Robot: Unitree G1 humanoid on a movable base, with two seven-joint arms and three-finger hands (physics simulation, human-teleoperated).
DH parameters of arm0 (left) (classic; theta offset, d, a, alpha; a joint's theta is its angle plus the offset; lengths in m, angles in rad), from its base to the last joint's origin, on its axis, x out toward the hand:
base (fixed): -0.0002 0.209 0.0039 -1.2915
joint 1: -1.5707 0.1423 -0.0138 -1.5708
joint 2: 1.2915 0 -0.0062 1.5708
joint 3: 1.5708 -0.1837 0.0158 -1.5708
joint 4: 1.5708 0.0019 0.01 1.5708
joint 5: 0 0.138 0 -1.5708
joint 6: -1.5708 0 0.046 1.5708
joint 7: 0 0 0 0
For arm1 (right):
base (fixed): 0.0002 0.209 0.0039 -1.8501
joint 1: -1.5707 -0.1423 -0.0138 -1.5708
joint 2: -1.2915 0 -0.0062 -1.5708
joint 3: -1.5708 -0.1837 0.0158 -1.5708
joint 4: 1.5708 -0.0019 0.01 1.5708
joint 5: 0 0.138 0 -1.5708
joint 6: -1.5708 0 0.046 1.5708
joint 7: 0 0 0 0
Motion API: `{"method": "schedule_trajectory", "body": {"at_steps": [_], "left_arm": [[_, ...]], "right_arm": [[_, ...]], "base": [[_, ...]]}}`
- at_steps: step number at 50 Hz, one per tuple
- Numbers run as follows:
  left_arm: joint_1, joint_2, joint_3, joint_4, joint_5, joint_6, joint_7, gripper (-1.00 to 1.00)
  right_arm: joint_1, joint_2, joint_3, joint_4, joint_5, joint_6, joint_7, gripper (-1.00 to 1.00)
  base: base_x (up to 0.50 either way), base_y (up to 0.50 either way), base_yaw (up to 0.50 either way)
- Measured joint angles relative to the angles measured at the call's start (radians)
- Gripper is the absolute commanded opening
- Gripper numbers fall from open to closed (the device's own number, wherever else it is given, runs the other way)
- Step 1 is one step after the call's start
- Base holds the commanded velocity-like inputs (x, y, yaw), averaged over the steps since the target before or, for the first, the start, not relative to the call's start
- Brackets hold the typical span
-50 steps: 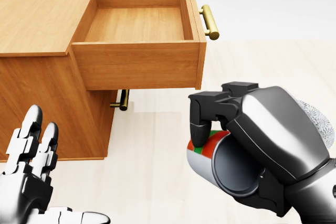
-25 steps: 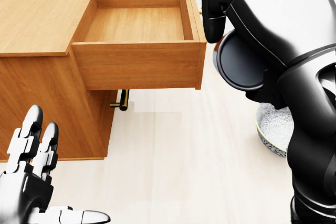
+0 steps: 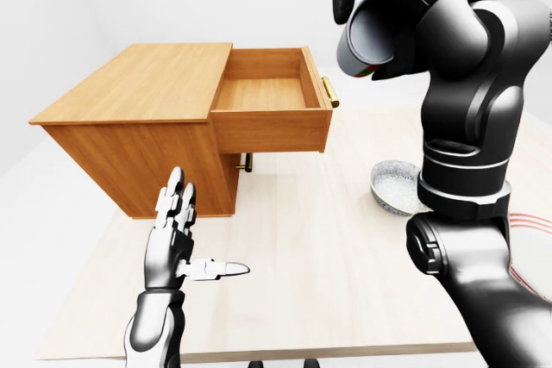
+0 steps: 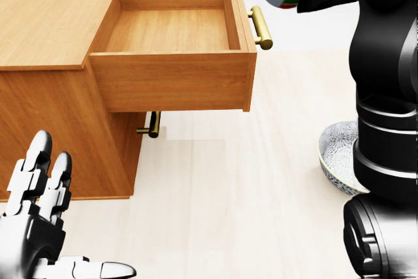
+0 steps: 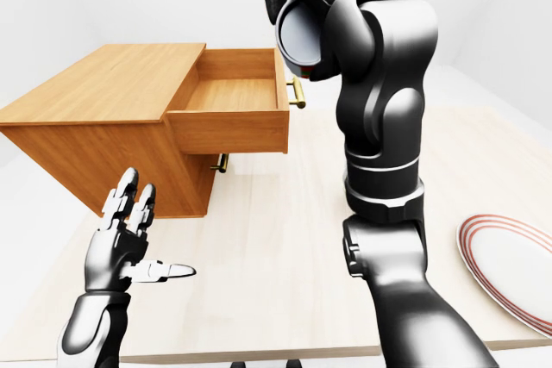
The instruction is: Put the ketchup in the top drawer of the cabinet.
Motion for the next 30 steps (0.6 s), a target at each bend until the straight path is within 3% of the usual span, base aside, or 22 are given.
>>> {"method": "schedule_trajectory", "body": {"at_steps": [30], "left_arm": [[-0.006, 0.001, -0.002, 0.006, 0.004, 0.003, 0.002, 1.00]], "right_arm": [[-0.430, -0.035, 0.016, 0.864, 0.393, 0.000, 0.000, -1.00]], "base": [[0.00, 0.00, 0.00]]}}
